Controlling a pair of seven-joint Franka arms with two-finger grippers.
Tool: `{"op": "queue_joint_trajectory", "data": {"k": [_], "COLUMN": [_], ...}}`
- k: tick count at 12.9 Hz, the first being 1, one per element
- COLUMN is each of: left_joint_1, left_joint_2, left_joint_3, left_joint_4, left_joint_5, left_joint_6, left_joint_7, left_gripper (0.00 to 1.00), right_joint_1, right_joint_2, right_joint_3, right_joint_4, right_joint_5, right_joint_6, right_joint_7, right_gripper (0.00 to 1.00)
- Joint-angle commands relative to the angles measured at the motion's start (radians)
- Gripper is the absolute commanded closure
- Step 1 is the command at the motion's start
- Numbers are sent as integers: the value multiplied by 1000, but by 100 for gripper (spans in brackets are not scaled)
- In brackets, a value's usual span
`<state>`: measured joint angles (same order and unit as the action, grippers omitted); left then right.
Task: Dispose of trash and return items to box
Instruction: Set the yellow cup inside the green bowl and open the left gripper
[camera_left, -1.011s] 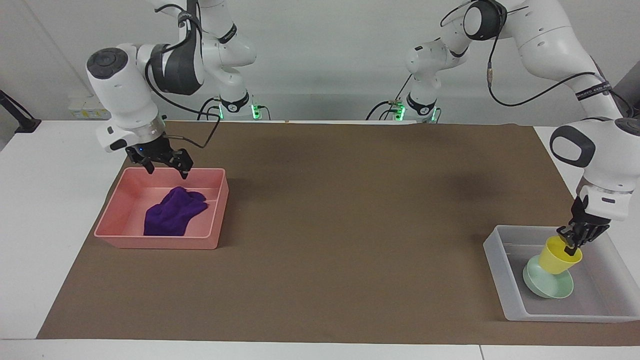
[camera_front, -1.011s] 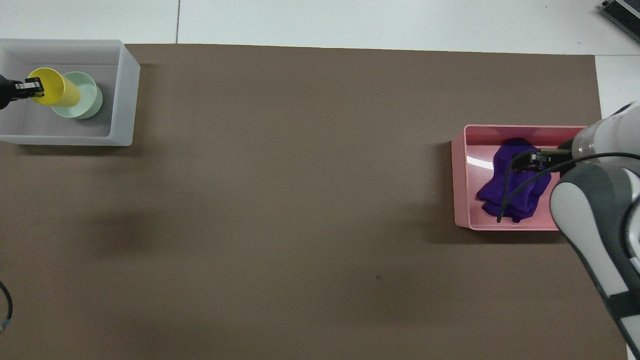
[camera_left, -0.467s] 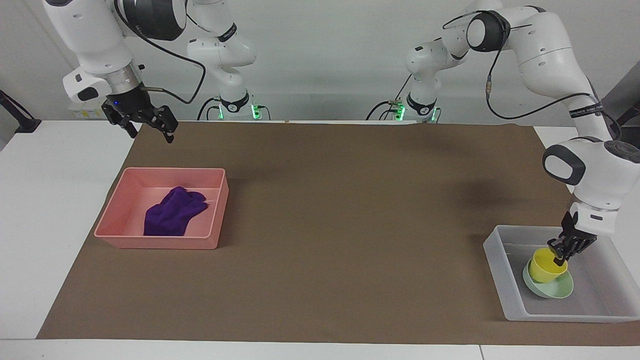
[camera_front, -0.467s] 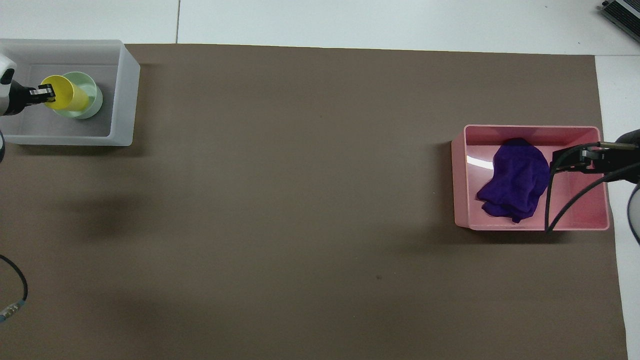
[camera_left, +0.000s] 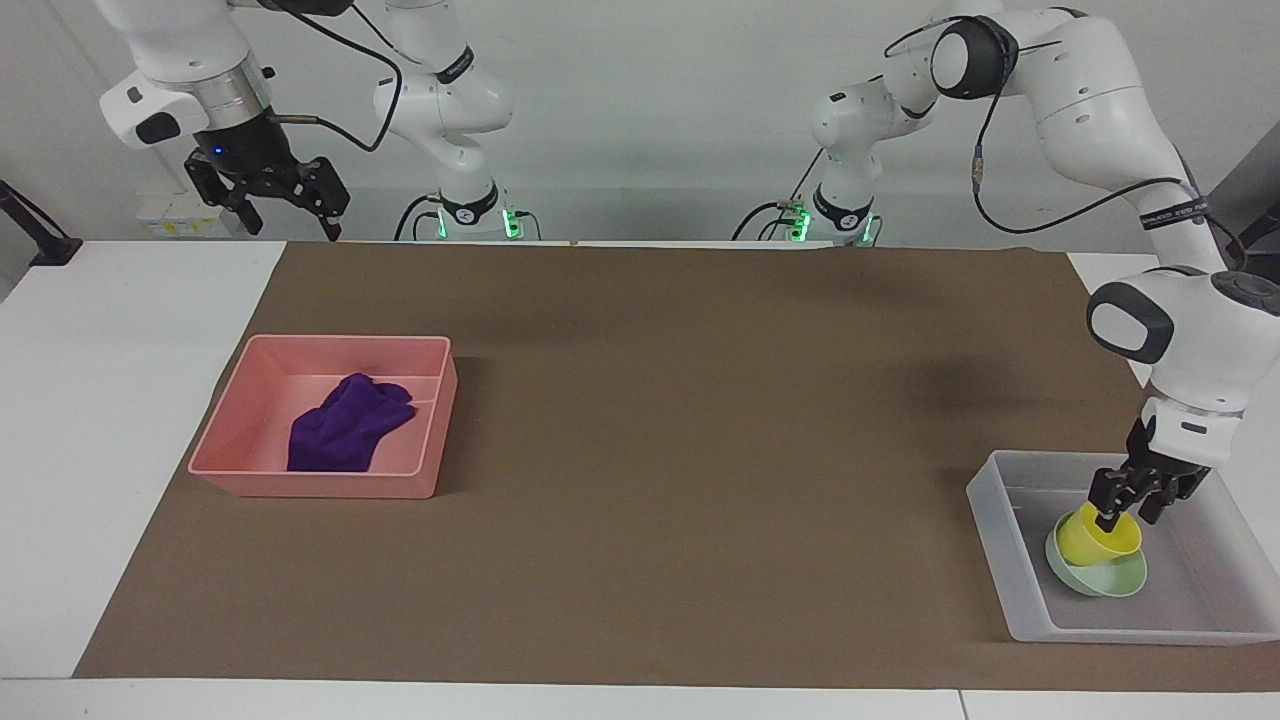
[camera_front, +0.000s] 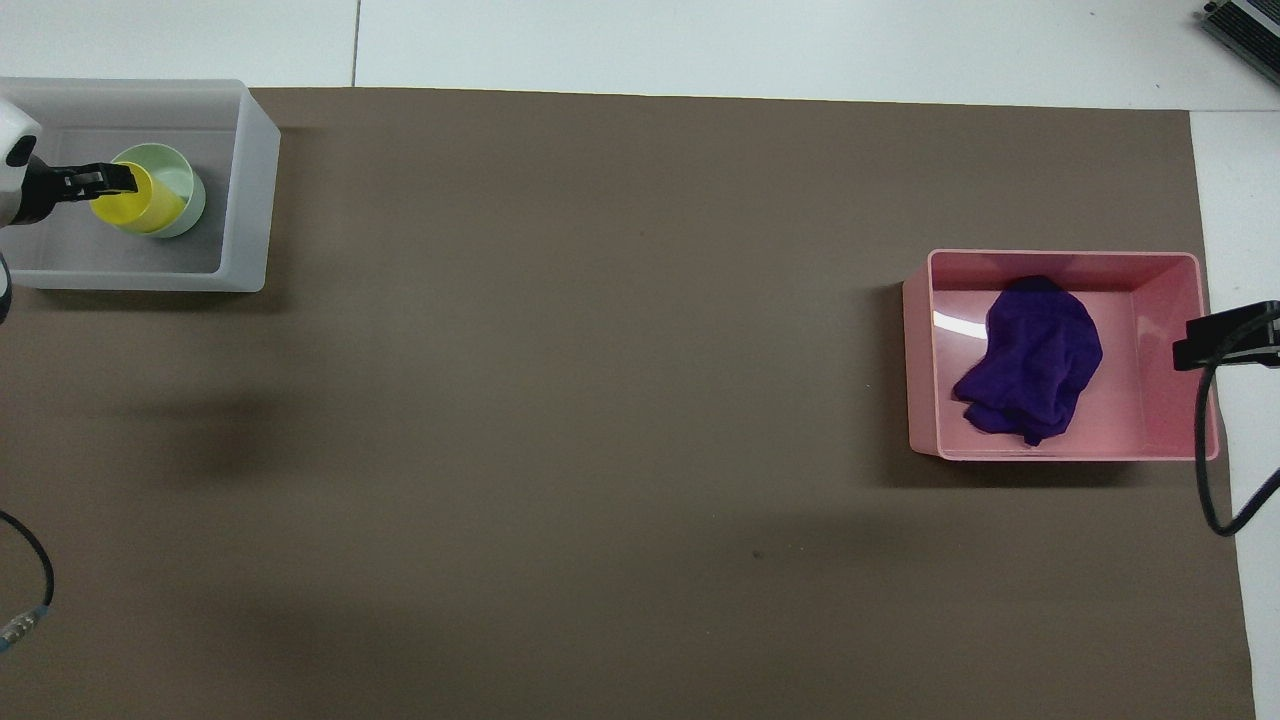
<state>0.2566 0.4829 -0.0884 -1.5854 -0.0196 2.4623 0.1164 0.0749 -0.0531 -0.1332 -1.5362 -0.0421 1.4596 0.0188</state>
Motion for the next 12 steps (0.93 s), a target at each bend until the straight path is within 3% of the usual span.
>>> {"op": "queue_joint_trajectory", "data": {"k": [1,4,8,12], "left_joint_1": [-65,-135,-218,-234], "left_joint_2": [-148,-277,-392,-461], "left_joint_3": [10,12,12,1], "left_joint_4": [-76,-163,-173,-145], "left_joint_5": [-11,-11,-10,-6], "left_joint_6": [-115,-196,-365,-520], "left_joint_7": [20,14,11,11], "left_gripper": [0,0,0,0], "right_joint_1": [0,-3,0,-32], "right_joint_2": [-11,-11,-14,-13], "right_joint_3": [4,4,4,33], "right_joint_4": [-21,-21,-24,-19], "right_joint_5": [13,13,14,27], "right_joint_6": [2,-4,-16,-15], "right_joint_7": [-20,-20,-20,19], "right_gripper": [0,0,0,0]}}
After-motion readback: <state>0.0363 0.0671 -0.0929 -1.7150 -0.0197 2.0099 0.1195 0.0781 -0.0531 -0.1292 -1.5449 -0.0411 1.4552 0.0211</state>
